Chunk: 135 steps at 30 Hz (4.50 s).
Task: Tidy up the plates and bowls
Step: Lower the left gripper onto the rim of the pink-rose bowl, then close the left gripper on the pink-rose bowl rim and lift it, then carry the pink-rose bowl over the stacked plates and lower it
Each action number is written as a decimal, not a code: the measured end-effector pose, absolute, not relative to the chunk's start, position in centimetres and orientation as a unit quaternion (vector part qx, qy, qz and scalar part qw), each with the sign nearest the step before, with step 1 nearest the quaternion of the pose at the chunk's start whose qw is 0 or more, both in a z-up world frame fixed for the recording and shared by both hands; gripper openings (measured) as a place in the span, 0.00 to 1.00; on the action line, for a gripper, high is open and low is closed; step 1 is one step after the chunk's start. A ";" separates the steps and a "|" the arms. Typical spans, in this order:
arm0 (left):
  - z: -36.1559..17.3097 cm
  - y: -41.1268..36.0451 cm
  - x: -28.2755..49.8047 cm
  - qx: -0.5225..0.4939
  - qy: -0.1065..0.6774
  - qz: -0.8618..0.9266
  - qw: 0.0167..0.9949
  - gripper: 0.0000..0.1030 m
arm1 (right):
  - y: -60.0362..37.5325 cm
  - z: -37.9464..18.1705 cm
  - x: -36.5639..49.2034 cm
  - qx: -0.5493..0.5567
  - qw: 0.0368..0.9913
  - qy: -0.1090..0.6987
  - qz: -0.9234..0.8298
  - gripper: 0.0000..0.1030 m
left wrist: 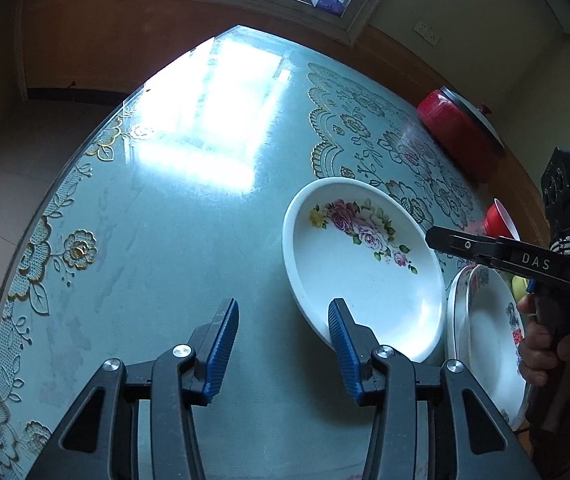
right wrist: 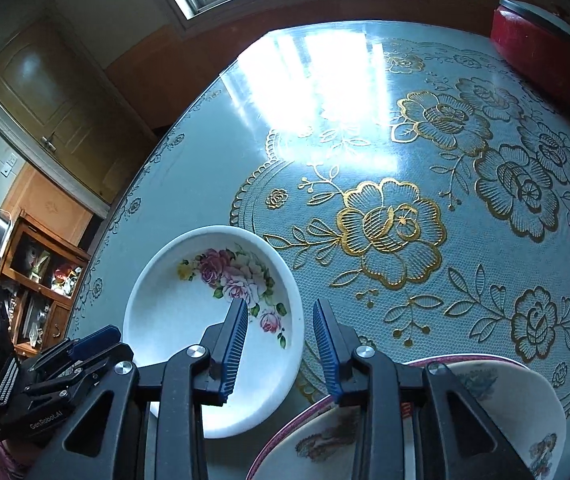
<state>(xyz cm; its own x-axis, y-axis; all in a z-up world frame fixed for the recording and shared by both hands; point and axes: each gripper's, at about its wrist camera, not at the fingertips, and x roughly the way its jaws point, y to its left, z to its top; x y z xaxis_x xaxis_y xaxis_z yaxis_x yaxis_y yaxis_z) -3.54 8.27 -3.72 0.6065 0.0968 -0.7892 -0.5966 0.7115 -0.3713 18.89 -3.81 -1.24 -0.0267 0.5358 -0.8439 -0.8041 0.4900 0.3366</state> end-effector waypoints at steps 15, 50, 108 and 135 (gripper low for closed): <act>-4.2 7.2 -0.7 -0.253 0.415 0.218 0.846 0.45 | -1.2 -3.8 18.7 -0.168 0.643 0.553 0.502 0.28; -4.5 5.3 0.8 -0.160 0.412 0.251 0.861 0.31 | -2.2 -3.6 19.1 -0.178 0.647 0.539 0.510 0.14; 1.1 -0.2 3.1 -0.176 0.334 0.089 0.922 0.25 | -19.7 1.4 18.9 0.048 0.730 0.525 0.434 0.09; -1.1 -6.7 7.3 -0.123 0.413 -0.034 0.902 0.25 | -27.6 -1.1 18.1 0.042 0.784 0.544 0.296 0.10</act>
